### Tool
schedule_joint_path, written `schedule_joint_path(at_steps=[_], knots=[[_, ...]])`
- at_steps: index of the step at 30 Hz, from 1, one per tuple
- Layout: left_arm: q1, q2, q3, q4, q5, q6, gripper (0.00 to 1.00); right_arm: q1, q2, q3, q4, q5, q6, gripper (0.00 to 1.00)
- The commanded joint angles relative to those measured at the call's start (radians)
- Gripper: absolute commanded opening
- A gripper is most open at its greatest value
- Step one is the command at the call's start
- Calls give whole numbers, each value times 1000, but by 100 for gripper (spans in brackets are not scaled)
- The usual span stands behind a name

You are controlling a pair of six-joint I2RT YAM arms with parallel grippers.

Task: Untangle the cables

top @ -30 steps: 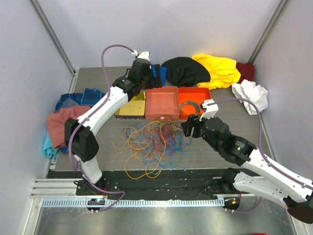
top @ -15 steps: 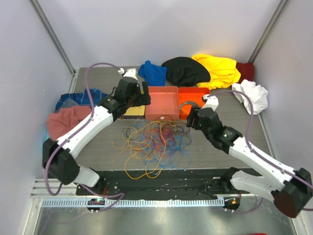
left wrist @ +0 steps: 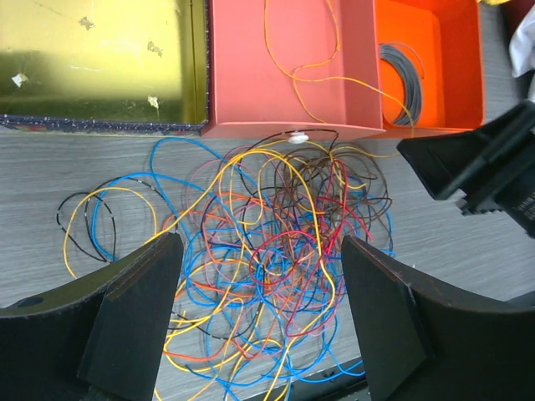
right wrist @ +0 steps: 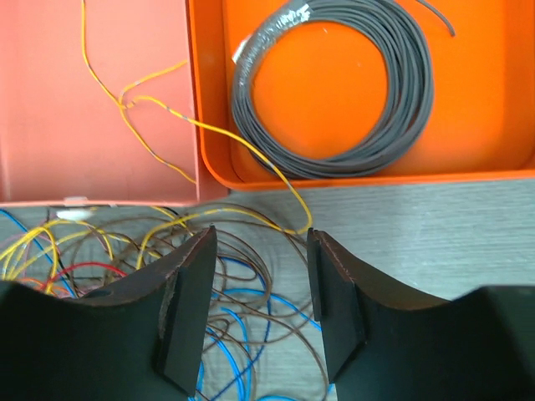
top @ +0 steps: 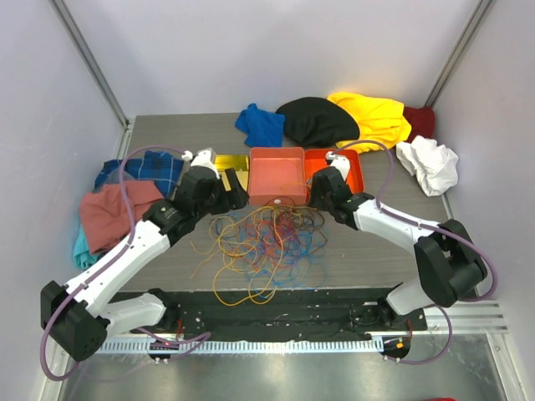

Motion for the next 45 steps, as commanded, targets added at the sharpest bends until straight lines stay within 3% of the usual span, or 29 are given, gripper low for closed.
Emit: schedule_joint_path(at_steps=[1, 8, 21, 32, 39, 41, 45], knots=[[-1, -71, -23, 14, 3, -27, 81, -5, 16, 34, 66, 22, 36, 54], [-2, -108, -77, 38, 29, -57, 80, -5, 10, -156, 369, 16, 168, 47], [-13, -114, -107, 58, 46, -60, 80, 50, -44, -314, 487, 128, 236, 51], [-30, -111, -117, 64, 40, -62, 80, 52, 27, -383, 696, 188, 253, 49], [-34, -100, -121, 64, 37, -60, 80, 50, 94, -393, 760, 198, 280, 40], [-38, -97, -121, 63, 35, -60, 79, 50, 99, -400, 773, 201, 286, 31], [-41, -88, -121, 60, 35, -60, 79, 52, 103, -409, 800, 221, 296, 25]])
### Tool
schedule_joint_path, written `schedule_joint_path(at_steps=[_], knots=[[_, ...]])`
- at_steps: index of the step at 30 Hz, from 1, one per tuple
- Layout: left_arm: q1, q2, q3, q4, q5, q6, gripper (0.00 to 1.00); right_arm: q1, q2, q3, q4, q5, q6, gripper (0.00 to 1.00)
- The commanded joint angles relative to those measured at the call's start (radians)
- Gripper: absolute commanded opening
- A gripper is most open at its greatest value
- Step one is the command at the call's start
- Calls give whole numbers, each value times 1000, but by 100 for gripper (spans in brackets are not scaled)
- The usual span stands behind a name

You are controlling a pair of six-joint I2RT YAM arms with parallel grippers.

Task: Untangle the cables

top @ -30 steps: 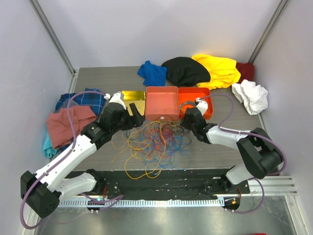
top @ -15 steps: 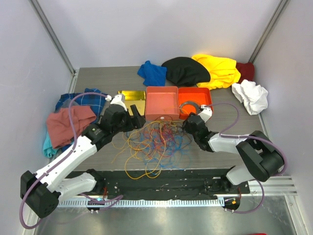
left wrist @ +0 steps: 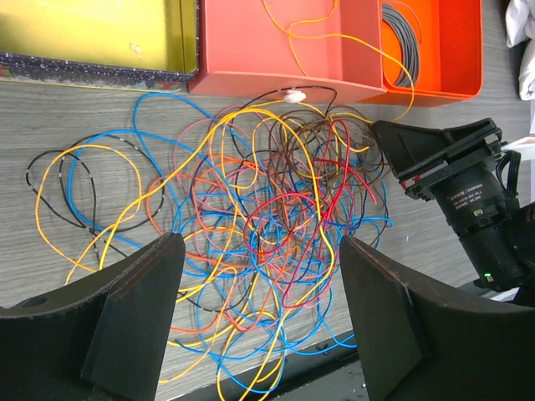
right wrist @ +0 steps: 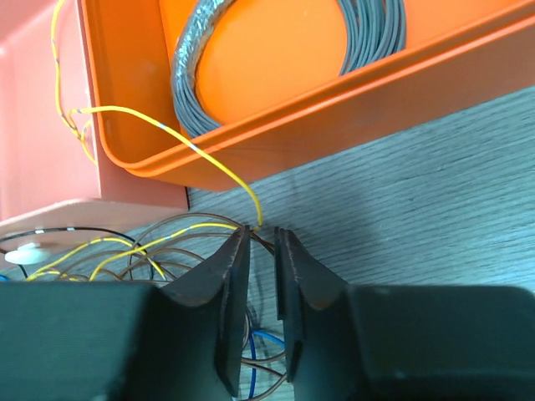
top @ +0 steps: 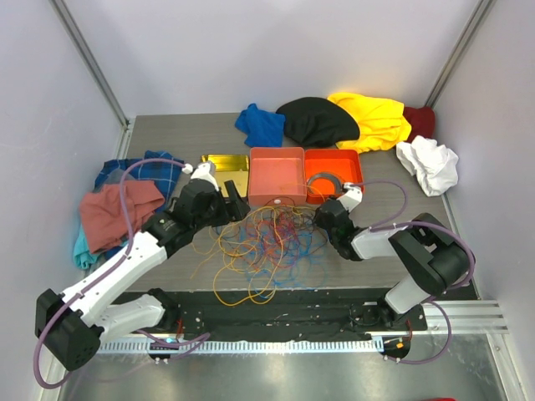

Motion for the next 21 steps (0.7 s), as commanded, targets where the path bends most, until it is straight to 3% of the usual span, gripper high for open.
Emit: schedule_joint_path(at_steps=[1, 5, 8, 14, 18, 21], knots=[[-9, 10, -1, 39, 0, 1, 80, 3, 0, -18, 111, 71, 32, 24], [-16, 17, 2, 41, 0, 1, 79, 5, 5, -35, 165, 70, 33, 25], [-21, 21, 2, 38, -3, 1, 79, 6, 3, -38, 174, 70, 35, 33], [-32, 31, 1, 34, -8, -3, 79, 6, 9, -49, 209, 62, 42, 39], [-38, 37, 1, 38, -10, -5, 79, 8, 28, -40, 223, 76, 48, 32], [-44, 45, 2, 34, -11, -5, 79, 8, 47, -34, 242, 69, 55, 17]])
